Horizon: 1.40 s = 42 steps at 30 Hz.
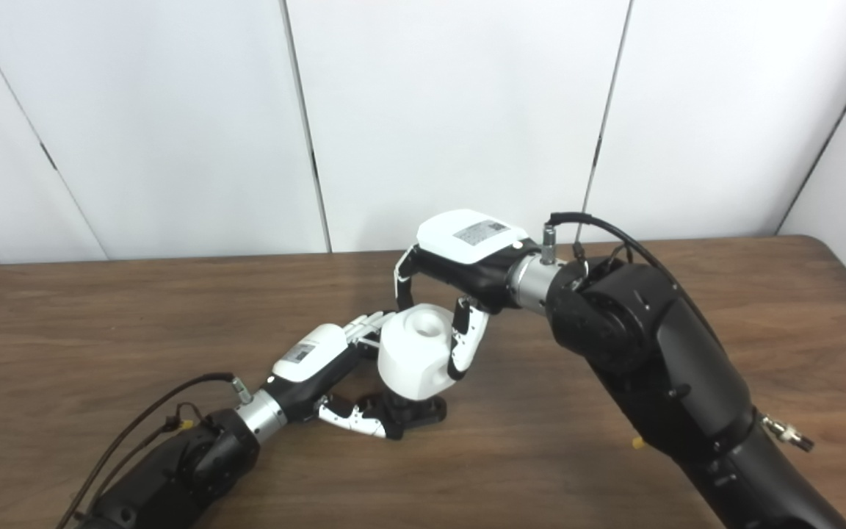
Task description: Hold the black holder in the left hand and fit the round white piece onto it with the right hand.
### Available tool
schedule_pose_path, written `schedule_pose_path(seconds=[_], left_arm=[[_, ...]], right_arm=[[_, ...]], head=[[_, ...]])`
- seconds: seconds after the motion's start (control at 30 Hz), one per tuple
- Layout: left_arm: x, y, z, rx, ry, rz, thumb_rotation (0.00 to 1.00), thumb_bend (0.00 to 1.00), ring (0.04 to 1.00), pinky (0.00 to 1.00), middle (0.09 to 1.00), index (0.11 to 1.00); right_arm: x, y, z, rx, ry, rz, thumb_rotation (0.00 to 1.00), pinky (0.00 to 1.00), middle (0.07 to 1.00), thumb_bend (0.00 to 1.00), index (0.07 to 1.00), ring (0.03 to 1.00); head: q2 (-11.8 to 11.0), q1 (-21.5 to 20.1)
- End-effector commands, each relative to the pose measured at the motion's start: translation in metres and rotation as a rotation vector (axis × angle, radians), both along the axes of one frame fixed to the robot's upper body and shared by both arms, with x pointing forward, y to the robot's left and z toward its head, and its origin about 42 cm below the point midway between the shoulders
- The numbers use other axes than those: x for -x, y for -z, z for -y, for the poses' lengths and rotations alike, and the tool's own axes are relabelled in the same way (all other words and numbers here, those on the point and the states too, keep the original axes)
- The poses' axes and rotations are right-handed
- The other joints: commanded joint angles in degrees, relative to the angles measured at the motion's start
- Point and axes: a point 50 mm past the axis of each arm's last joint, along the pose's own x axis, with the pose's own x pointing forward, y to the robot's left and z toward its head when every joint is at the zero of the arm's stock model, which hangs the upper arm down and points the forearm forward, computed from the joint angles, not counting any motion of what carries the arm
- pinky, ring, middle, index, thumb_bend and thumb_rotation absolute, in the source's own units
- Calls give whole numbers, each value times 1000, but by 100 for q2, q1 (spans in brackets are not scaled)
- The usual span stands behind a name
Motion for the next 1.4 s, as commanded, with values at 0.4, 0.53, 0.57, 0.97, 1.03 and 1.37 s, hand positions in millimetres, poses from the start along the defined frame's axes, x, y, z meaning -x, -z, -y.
schedule_pose_path(seconds=[0.4,0.53,0.57,0.97,1.03,1.37], left_arm=[[21,38,3,-154,-12,-109,77,521,1000,1000,998,485],[22,38,3,-158,-10,-111,76,521,1000,1000,1000,486],[22,38,3,-158,-10,-117,76,521,1000,1000,1000,486],[25,38,3,-155,-12,-136,76,522,1000,1000,992,484],[26,38,3,-156,-10,-135,76,522,1000,1000,991,484],[29,37,4,-152,-7,-140,78,521,1000,1000,992,485]], right_arm=[[-8,-7,-16,-26,-34,42,136,868,767,524,479,834],[-11,-2,-18,-25,-29,39,136,856,765,525,479,832],[-11,-1,-19,-28,-28,35,136,855,765,525,479,830],[-16,9,-23,-42,-25,15,136,857,763,524,479,818],[-16,9,-23,-43,-27,17,136,858,763,525,479,816],[-19,15,-28,-37,-35,3,138,856,761,523,480,818]], head=[[53,63],[56,68],[72,75],[112,107],[123,110],[175,136]])
